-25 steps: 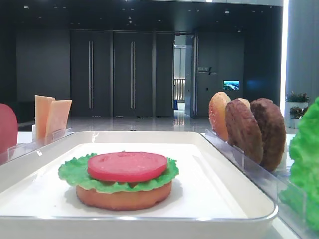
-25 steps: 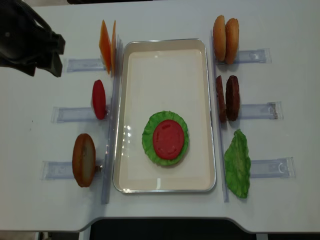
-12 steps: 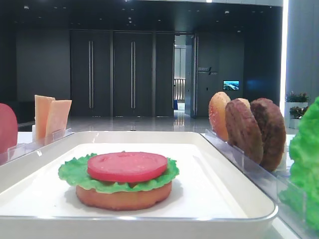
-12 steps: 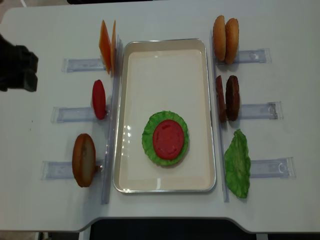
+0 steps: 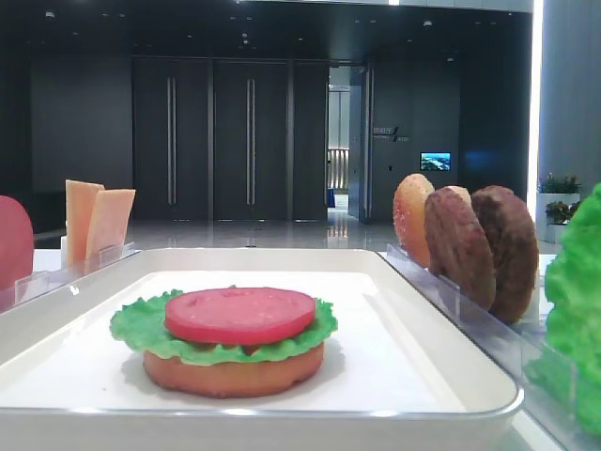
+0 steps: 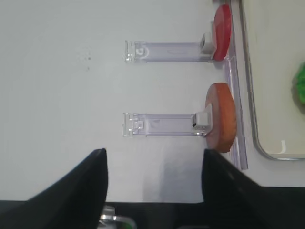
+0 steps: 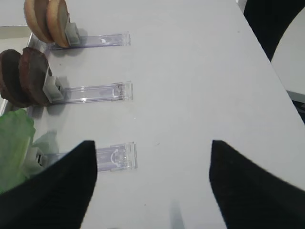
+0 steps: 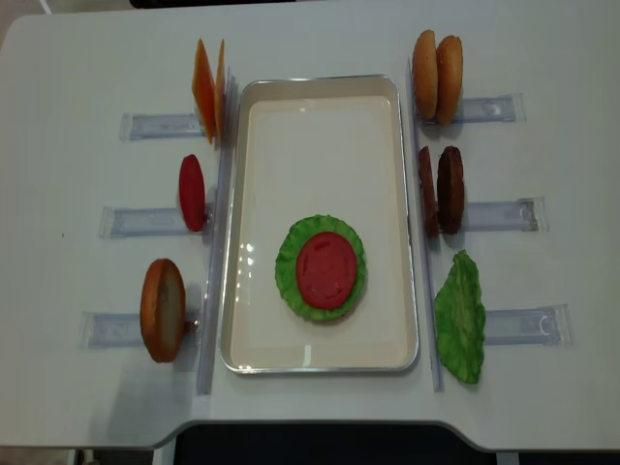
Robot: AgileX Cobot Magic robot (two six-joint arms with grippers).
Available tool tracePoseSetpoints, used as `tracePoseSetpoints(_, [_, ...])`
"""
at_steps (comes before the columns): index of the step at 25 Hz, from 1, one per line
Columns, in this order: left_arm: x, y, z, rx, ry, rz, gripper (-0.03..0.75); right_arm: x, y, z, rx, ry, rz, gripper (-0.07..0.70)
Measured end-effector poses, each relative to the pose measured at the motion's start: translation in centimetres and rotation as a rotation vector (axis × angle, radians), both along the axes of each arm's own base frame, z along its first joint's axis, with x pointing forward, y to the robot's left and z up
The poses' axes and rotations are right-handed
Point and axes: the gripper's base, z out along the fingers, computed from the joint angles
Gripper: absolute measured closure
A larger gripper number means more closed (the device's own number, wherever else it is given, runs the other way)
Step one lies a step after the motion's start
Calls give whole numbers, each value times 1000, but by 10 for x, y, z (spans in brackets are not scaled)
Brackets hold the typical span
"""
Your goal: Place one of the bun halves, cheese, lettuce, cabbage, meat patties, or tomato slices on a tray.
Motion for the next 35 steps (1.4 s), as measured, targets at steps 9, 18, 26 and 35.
tracePoseSetpoints(9, [-68, 8, -31, -9, -232, -26, 244, 0, 0, 0, 0, 0, 0, 153])
tracePoseSetpoints(18, [-78, 4, -68, -44, -241, -76, 244, 0, 0, 0, 0, 0, 0, 153])
tracePoseSetpoints(26, [-67, -2, -73, -46, -304, -143, 244, 0, 0, 0, 0, 0, 0, 153])
tracePoseSetpoints(35, [-65, -6, -74, -36, -323, -212, 244, 0, 0, 0, 0, 0, 0, 153])
